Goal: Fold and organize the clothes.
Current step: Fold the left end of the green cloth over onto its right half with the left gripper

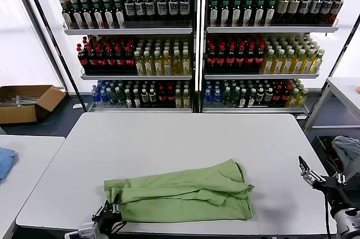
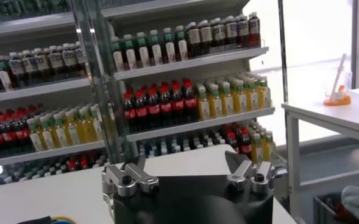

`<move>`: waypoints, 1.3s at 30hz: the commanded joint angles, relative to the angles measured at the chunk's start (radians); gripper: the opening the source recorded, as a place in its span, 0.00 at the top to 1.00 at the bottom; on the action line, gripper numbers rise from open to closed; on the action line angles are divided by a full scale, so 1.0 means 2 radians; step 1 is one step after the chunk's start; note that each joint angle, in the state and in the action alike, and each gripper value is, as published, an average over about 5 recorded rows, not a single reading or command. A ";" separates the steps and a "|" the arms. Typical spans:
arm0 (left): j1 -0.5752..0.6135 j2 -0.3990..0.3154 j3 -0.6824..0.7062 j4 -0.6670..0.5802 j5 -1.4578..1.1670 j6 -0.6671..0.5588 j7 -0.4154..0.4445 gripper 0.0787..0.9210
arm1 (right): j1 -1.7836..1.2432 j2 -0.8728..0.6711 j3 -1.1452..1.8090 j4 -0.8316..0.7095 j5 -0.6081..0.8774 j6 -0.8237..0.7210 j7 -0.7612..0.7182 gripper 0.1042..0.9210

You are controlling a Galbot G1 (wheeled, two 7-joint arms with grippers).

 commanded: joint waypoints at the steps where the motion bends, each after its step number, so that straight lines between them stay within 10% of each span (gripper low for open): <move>1: -0.042 0.150 -0.227 0.056 -0.008 -0.019 0.106 0.92 | 0.002 -0.001 -0.009 0.003 0.001 0.001 -0.001 0.12; 11: -0.103 0.283 -0.291 0.123 -0.090 0.007 0.178 0.95 | 0.010 -0.002 -0.024 0.010 0.000 -0.001 0.001 0.12; 23: -0.122 0.127 -0.116 -0.066 -0.089 0.072 0.142 0.95 | -0.004 -0.001 -0.019 0.023 -0.005 -0.003 0.002 0.12; 39: -0.077 -0.010 0.013 -0.031 -0.006 0.070 0.164 0.95 | -0.012 0.012 -0.041 0.033 -0.024 -0.004 0.003 0.12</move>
